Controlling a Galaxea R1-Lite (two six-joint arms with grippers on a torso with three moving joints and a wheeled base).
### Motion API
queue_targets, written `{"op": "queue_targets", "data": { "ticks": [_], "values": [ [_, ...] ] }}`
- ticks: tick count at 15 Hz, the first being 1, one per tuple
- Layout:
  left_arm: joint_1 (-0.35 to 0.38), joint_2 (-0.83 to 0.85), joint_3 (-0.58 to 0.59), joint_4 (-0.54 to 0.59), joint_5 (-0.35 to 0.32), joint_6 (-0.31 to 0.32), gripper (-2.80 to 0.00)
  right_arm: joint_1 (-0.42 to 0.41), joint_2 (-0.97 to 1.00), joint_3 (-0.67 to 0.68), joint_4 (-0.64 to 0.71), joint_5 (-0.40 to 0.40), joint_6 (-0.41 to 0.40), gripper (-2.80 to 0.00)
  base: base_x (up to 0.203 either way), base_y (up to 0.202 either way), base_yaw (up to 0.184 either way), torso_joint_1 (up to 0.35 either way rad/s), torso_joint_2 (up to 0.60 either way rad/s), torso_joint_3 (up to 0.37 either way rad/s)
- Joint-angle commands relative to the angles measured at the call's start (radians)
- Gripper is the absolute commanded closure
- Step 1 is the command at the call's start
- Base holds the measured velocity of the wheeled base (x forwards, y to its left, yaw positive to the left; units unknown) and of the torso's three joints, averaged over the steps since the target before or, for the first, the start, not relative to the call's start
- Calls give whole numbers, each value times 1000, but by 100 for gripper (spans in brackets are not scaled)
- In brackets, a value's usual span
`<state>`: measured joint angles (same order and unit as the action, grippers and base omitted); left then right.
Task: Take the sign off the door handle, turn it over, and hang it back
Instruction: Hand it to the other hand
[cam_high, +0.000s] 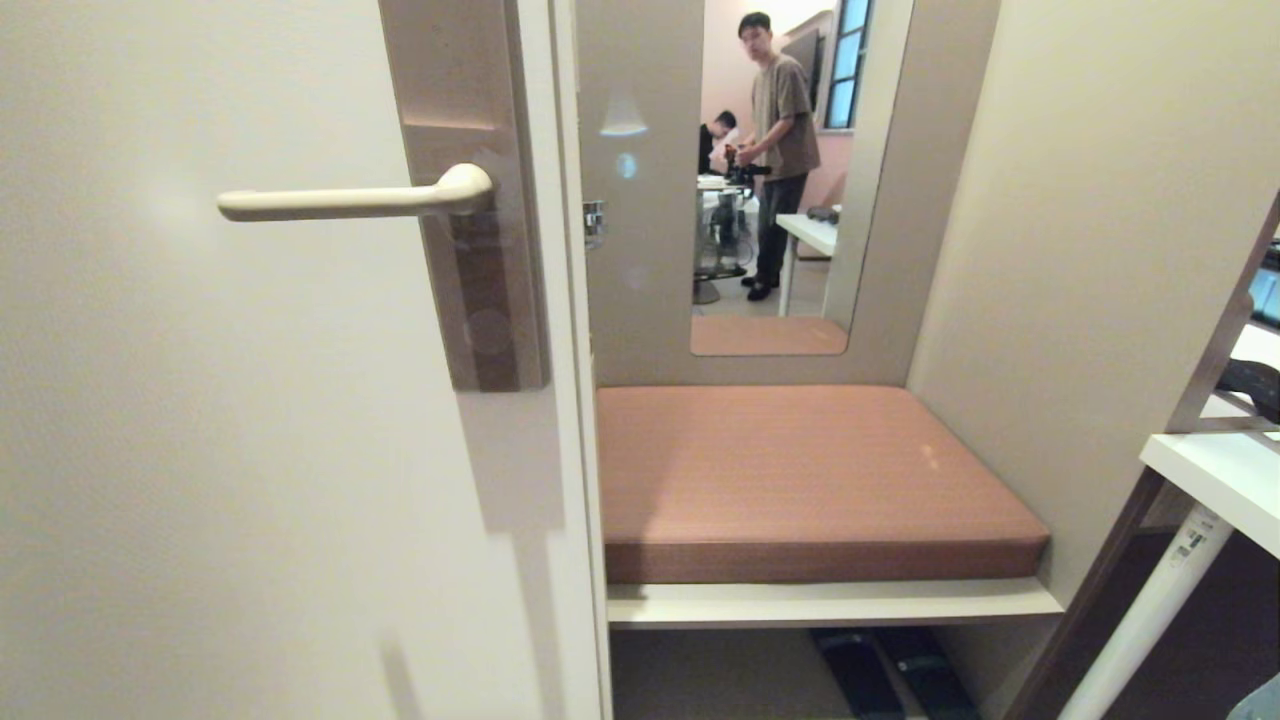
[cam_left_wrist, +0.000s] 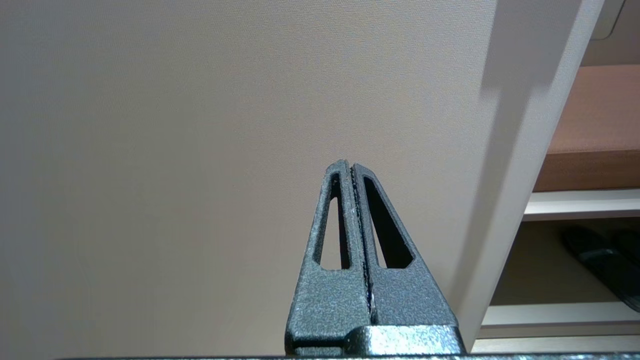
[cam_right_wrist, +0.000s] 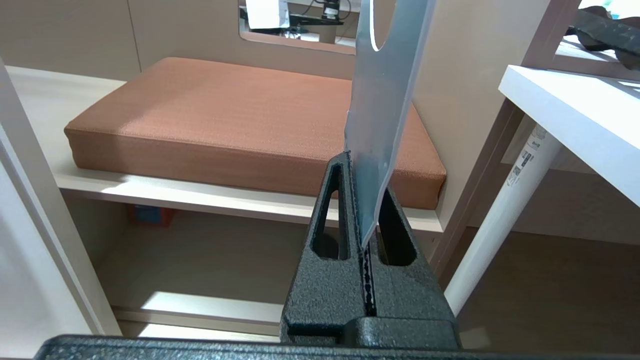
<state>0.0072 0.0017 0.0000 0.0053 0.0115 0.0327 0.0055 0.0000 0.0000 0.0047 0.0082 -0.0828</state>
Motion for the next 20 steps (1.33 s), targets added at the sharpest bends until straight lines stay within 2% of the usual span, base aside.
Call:
{"op": "queue_targets", "data": {
  "ticks": [1, 8, 10, 13, 17, 20],
  "values": [
    [0, 0, 0, -1, -4, 5, 0, 1, 0, 0, 0, 1, -2, 0, 0, 0, 0, 0, 0, 0],
    [-4, 9, -40, -4, -59, 50, 0, 1, 0, 0, 0, -2, -1, 0, 0, 0, 0, 0, 0, 0],
    [-5, 70, -94, -4, -108, 49, 0, 1, 0, 0, 0, -2, -2, 0, 0, 0, 0, 0, 0, 0],
    [-23, 221, -195, -7, -143, 43, 0, 1, 0, 0, 0, -2, 0, 0, 0, 0, 0, 0, 0, 0],
    [-139, 432, -334, -16, -196, 39, 0, 1, 0, 0, -2, -2, 0, 0, 0, 0, 0, 0, 0, 0],
    [-266, 602, -395, -114, -207, 30, 0, 1, 0, -3, -3, 1, -2, 0, 0, 0, 0, 0, 0, 0]
  ]
}}
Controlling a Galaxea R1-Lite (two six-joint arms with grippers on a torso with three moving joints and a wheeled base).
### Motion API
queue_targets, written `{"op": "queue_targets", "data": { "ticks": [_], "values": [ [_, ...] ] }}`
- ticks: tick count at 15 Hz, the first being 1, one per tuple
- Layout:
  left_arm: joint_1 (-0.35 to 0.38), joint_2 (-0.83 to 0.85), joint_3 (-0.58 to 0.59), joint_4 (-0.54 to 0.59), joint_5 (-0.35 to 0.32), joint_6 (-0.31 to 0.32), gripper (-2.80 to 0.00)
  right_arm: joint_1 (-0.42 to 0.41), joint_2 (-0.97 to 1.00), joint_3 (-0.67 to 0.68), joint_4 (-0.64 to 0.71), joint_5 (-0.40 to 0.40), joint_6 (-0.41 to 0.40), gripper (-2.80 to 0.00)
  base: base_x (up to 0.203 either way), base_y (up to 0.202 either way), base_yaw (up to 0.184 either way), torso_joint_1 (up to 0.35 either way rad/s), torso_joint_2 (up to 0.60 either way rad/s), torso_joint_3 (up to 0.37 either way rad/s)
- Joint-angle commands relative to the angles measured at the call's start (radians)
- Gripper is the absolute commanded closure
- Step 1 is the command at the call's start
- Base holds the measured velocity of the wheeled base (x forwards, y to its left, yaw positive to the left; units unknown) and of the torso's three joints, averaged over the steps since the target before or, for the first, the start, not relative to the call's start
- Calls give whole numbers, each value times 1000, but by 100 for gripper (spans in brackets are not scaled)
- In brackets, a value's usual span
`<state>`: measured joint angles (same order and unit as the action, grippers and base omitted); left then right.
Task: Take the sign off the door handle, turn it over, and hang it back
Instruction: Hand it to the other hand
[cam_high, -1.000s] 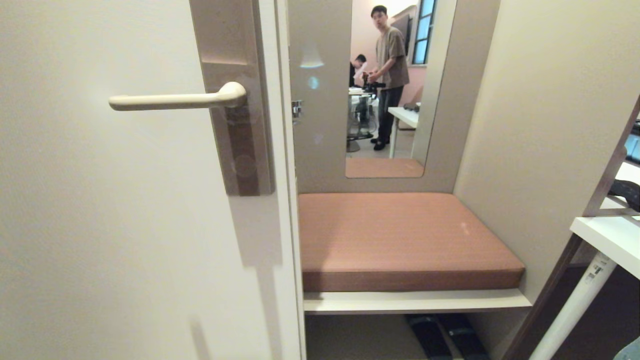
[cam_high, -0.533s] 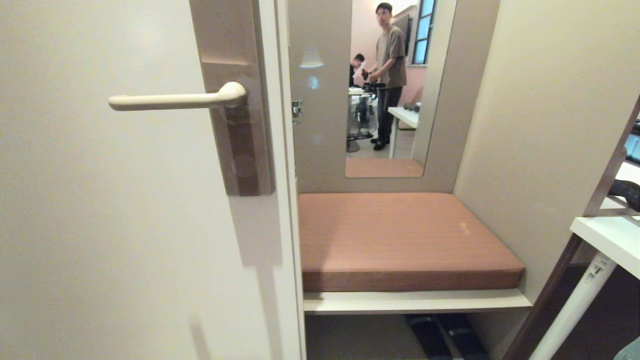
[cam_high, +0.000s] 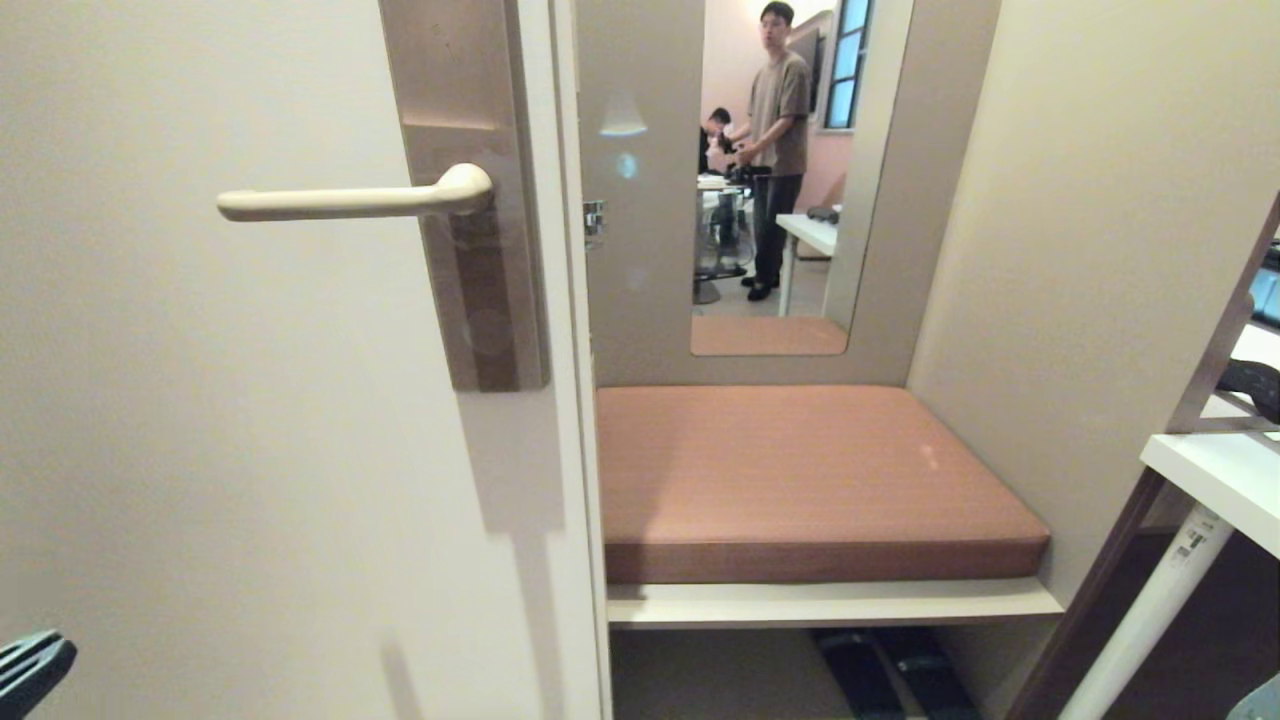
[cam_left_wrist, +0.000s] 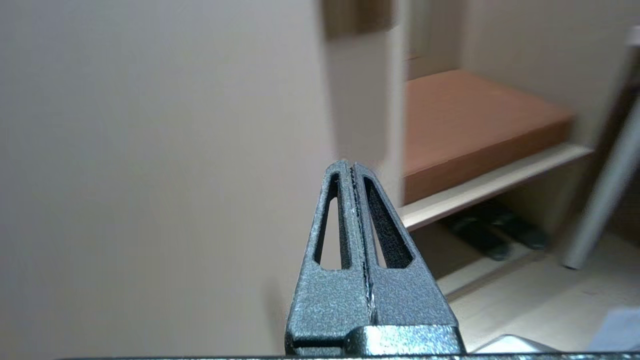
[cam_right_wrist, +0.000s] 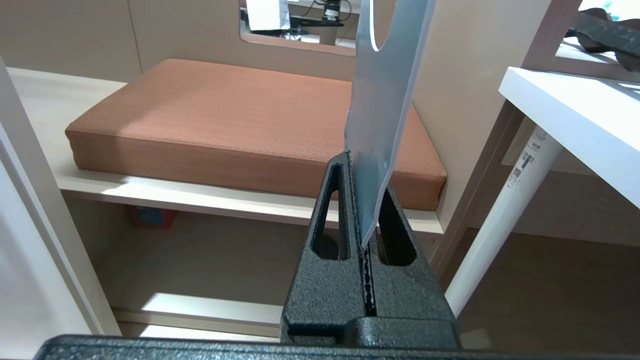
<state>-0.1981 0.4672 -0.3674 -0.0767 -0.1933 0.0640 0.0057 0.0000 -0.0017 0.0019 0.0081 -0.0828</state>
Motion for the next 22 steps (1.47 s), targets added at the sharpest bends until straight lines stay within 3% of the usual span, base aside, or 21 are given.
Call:
{"op": "queue_targets", "data": {
  "ticks": [1, 5, 8, 14, 19, 22],
  "values": [
    [-120, 184, -43, -72, -4, -7, 0, 0, 0, -5, 2, 1, -2, 0, 0, 0, 0, 0, 0, 0],
    [-355, 308, -94, -169, -6, -93, 0, 0, 0, -65, 41, 0, -2, 0, 0, 0, 0, 0, 0, 0],
    [-455, 372, -103, -194, -6, -131, 0, 0, 0, -150, 134, -2, 0, 0, 0, 0, 0, 0, 0, 0],
    [-466, 459, -101, -276, -6, -135, 0, 0, 49, -241, 199, 9, 0, 0, 0, 0, 0, 0, 0, 0],
    [-495, 522, -101, -339, -6, -135, 0, 20, 242, -345, 179, 53, -2, 0, 0, 0, 0, 0, 0, 0],
    [-495, 563, -102, -372, -6, -133, 0, 39, 364, -403, 127, 143, -2, 0, 0, 0, 0, 0, 0, 0]
  ]
}}
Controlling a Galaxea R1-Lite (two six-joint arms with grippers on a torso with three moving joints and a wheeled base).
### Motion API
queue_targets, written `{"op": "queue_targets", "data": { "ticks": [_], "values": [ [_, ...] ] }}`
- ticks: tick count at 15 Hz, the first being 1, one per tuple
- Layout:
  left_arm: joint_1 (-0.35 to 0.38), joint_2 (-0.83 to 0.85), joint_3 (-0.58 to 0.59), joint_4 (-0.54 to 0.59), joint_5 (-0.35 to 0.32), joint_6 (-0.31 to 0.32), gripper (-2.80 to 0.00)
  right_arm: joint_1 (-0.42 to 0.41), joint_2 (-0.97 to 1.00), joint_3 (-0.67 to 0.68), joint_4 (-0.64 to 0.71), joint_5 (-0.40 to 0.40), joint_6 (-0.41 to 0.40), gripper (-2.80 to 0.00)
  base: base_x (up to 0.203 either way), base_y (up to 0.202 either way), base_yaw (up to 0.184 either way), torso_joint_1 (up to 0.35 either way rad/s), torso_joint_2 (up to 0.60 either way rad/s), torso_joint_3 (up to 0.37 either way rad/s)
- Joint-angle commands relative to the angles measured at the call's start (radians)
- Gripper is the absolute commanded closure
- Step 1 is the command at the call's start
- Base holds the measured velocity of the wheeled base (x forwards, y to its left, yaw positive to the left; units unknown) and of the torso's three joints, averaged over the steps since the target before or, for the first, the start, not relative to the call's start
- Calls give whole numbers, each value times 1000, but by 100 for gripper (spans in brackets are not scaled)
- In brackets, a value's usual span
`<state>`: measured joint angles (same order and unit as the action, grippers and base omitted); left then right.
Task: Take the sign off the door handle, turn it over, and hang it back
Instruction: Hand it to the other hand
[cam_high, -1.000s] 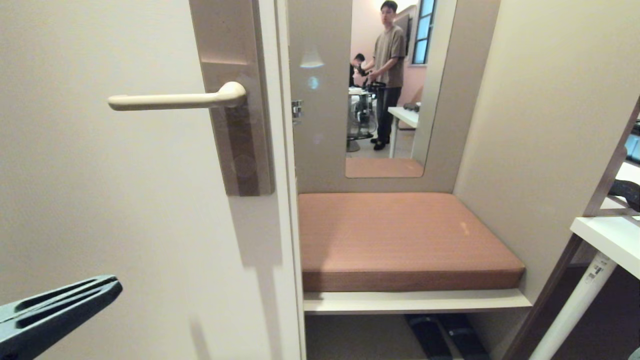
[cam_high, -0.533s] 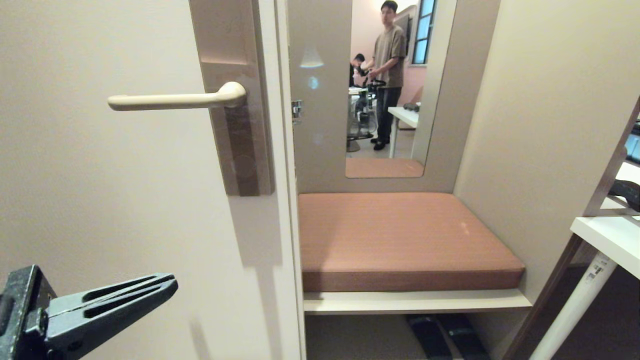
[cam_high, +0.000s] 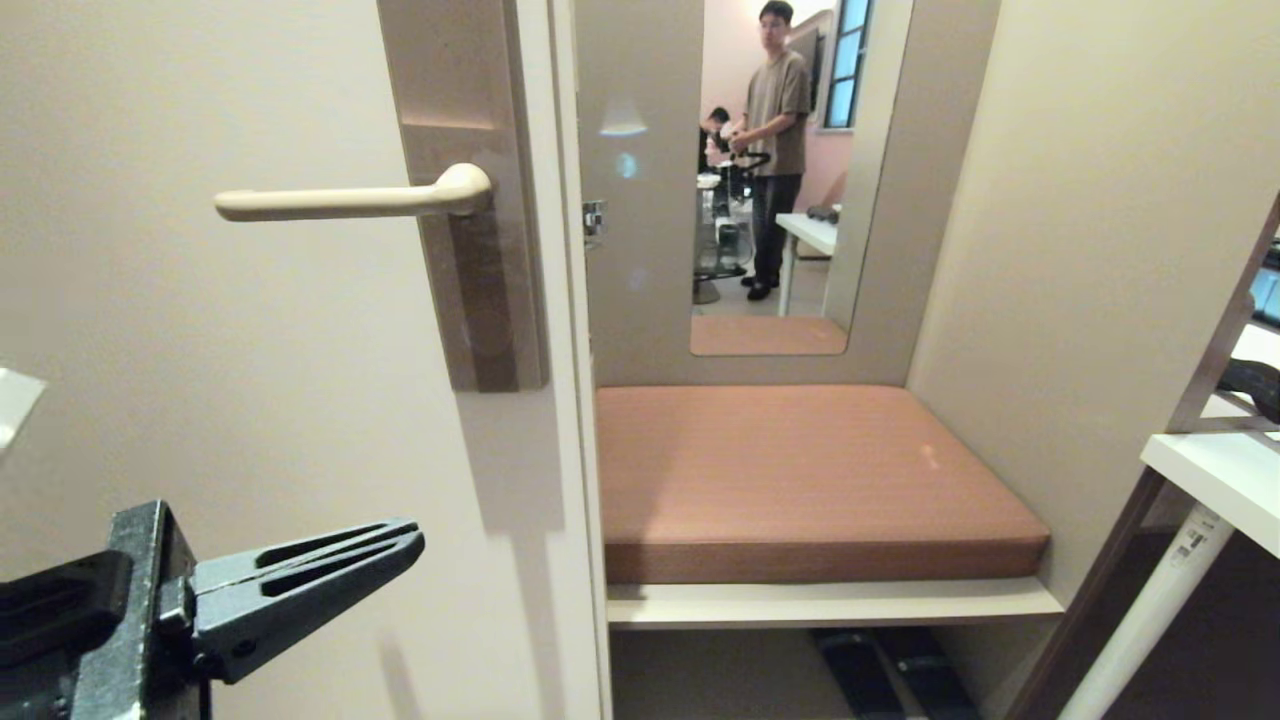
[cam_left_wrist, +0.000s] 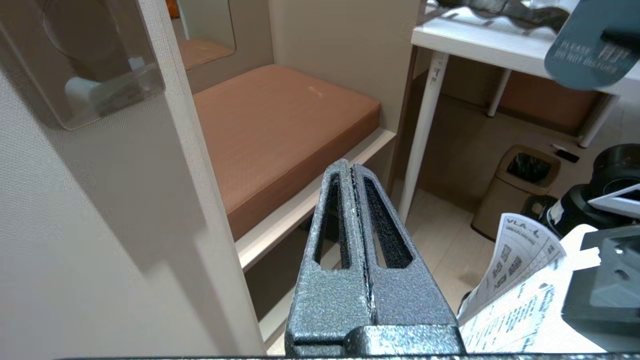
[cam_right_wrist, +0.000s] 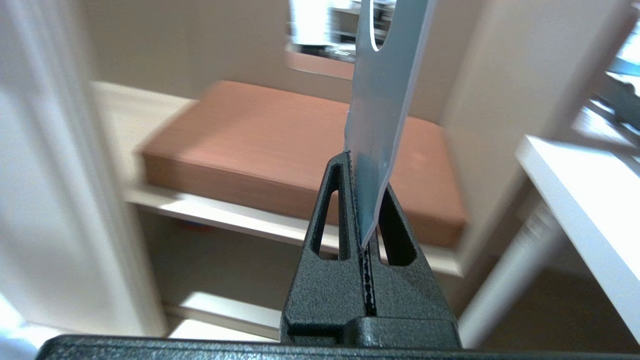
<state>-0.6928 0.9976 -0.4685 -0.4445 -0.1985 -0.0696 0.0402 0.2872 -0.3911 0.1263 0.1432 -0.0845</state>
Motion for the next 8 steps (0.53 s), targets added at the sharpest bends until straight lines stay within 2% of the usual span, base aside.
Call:
{"op": "queue_targets", "data": {
  "ticks": [1, 5, 8],
  "values": [
    [-1, 39, -1, -6, -1, 0, 0, 5, 106, -28, -8, 67, -2, 0, 0, 0, 0, 0, 0, 0],
    [-57, 63, -5, -11, -2, -2, 0, 6, 214, -78, -26, 358, -9, 0, 0, 0, 0, 0, 0, 0],
    [-91, 107, -40, -11, -2, -3, 0, 6, 306, -92, -89, 533, -9, 0, 0, 0, 0, 0, 0, 0]
  ]
}}
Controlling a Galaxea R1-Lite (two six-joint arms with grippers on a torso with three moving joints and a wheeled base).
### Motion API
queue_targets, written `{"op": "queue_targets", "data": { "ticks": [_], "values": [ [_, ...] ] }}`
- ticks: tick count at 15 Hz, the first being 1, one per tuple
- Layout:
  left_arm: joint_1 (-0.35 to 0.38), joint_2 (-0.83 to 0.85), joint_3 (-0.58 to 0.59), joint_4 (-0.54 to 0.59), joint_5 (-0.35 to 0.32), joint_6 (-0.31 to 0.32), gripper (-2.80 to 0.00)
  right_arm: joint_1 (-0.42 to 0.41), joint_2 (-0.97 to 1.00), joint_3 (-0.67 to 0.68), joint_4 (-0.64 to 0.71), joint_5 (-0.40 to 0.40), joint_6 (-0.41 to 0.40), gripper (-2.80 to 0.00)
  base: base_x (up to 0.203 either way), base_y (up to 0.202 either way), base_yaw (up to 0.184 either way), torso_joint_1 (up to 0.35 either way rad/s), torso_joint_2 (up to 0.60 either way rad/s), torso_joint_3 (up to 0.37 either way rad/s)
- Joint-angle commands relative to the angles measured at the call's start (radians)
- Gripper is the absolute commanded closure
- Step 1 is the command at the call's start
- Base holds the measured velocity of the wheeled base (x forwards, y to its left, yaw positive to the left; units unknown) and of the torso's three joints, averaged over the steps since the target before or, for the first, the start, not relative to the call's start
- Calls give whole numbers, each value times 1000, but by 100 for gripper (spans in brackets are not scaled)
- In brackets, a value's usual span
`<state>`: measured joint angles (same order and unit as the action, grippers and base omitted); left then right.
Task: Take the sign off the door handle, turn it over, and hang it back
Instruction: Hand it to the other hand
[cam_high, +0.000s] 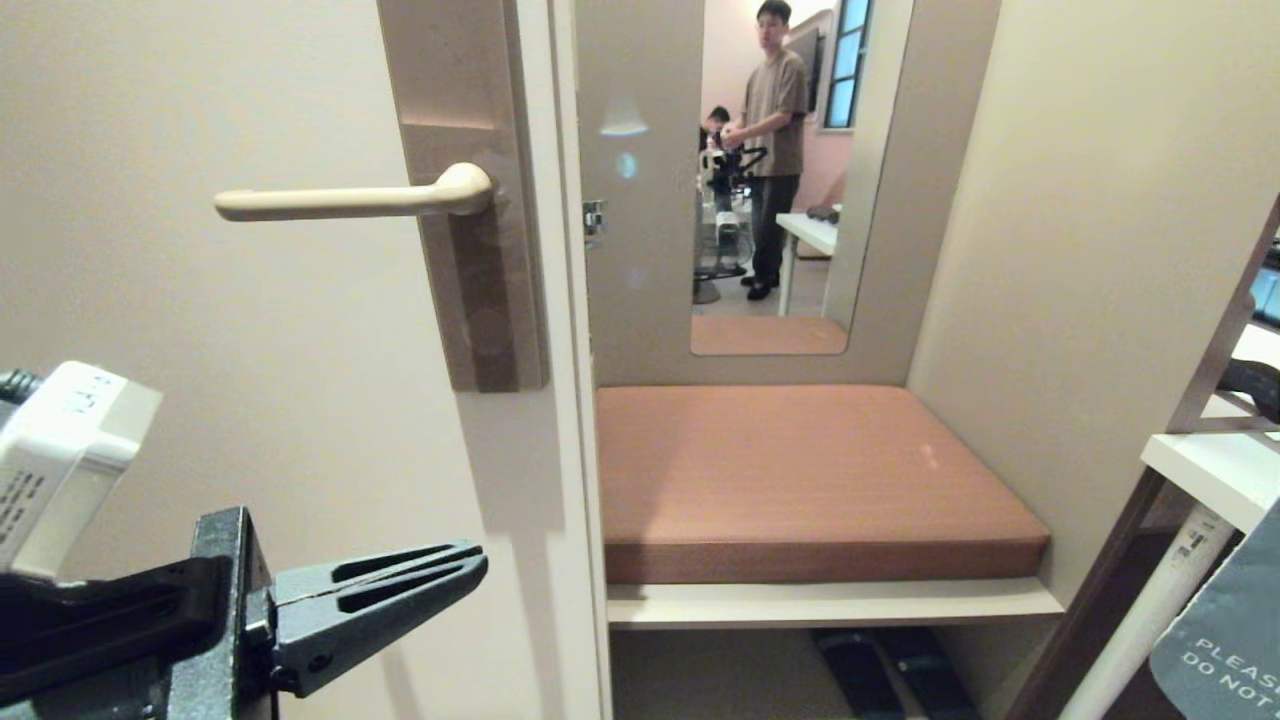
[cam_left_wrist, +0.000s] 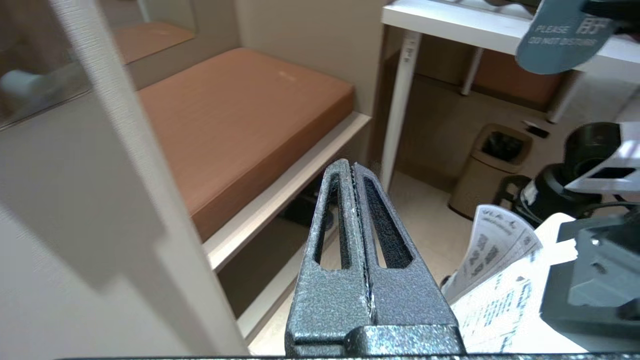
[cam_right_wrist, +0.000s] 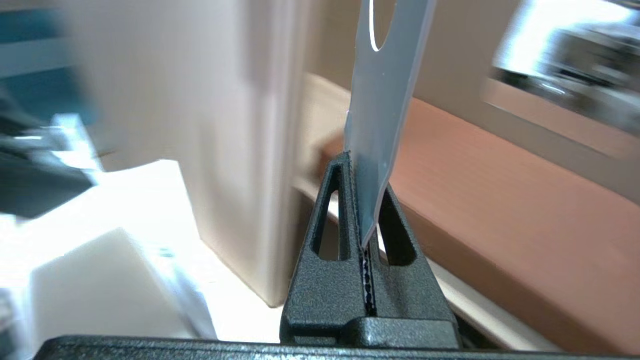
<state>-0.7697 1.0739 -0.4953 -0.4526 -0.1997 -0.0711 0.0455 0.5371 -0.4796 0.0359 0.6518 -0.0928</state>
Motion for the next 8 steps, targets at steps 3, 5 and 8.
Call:
{"op": "queue_targets", "data": {
  "ticks": [3, 5, 8],
  "values": [
    [-28, 91, -56, -22, -2, 0, 0, 0, 156, -9, -97, 141, 2, 0, 0, 0, 0, 0, 0, 0],
    [-44, 135, -82, -41, -20, 2, 0, 0, 218, -18, -161, 197, 11, 0, 0, 0, 0, 0, 0, 0],
    [-82, 202, -129, -58, -44, 2, 0, 0, 308, -42, -226, 255, 13, 0, 0, 0, 0, 0, 0, 0]
  ]
}}
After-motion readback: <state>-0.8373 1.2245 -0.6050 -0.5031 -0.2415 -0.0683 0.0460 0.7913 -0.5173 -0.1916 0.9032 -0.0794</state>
